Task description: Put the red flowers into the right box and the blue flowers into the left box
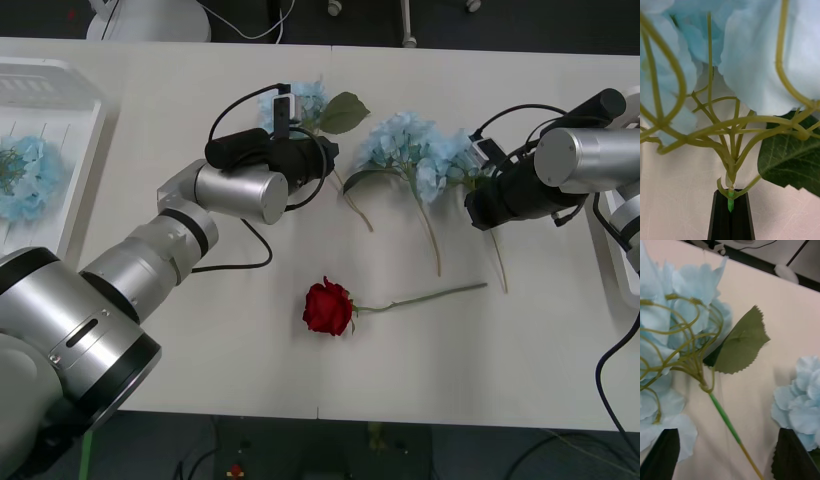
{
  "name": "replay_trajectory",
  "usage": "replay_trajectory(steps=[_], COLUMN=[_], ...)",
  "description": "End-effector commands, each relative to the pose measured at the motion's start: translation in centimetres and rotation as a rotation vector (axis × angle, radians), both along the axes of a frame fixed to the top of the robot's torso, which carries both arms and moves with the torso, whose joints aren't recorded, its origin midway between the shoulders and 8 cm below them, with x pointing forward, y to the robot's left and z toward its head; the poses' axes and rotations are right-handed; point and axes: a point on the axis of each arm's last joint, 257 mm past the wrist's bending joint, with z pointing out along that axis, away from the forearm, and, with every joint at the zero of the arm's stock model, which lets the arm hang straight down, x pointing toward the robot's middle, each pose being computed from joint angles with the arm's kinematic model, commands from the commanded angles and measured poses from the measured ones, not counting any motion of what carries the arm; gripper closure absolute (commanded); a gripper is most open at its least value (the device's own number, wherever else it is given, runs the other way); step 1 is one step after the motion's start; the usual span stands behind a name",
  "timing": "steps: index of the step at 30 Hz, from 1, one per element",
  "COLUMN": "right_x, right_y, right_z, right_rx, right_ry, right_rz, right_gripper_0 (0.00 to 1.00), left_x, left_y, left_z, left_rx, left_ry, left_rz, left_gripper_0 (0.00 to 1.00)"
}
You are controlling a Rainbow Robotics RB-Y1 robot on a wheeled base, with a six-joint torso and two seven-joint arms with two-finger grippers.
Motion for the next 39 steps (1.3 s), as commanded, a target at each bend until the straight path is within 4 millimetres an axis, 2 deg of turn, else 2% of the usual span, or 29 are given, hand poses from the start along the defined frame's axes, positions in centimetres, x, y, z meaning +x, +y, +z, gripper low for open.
replay_trajectory(steps=[1,5,8,9,12,15,17,22,25,27,28,30,34,39], right_x=[2.3,3.1,3.8,3.8,3.9,3.5,3.1,2.9,2.6,2.3,2.3,2.0,1.0,-0.9], right_y=[1.5,0.7,0.4,0.6,1.7,3.9,6.3,11.4,14.1,17.0,17.8,19.8,22.8,26.8], right_z=[3.8,6.7,10.2,10.8,14.0,16.2,18.0,22.7,24.8,26.4,26.9,27.9,29.5,30.5], right_rx=[0.021,0.103,0.198,0.216,0.294,0.381,0.469,0.613,0.660,0.710,0.728,0.743,0.736,0.789], right_ry=[-0.073,-0.102,-0.136,-0.143,-0.159,-0.155,-0.159,-0.223,-0.248,-0.259,-0.267,-0.293,-0.359,-0.406], right_rz=[0.034,0.008,-0.005,-0.002,0.032,0.073,0.115,0.204,0.258,0.305,0.314,0.358,0.485,0.611], right_gripper_0=[1.00,1.00,1.00,1.00,1.00,1.00,1.00,1.00,1.00,1.00,1.00,1.00,1.00,1.00], left_x=[-0.5,-2.1,-3.2,-3.5,-4.0,-3.8,-3.2,-2.1,-1.8,-1.9,-2.1,-2.8,-4.9,-9.8], left_y=[3.4,4.6,6.2,6.5,9.2,10.9,12.5,14.7,14.9,14.9,14.8,14.2,14.4,13.9], left_z=[2.7,2.8,2.5,2.4,2.7,3.3,3.7,5.4,6.2,6.5,6.6,7.3,8.9,11.7], left_rx=[-0.049,-0.061,-0.054,-0.051,-0.031,0.004,0.071,0.227,0.272,0.281,0.280,0.274,0.260,0.158], left_ry=[-0.086,-0.103,-0.113,-0.114,-0.135,-0.162,-0.180,-0.169,-0.148,-0.125,-0.120,-0.107,-0.079,-0.057], left_rz=[0.006,-0.010,-0.012,-0.012,0.004,0.014,0.020,0.005,-0.013,-0.026,-0.032,-0.053,-0.083,-0.165], left_gripper_0=[0.00,0.00,0.00,0.00,0.00,0.00,0.00,0.00,0.00,0.00,0.00,0.00,0.00,0.00])
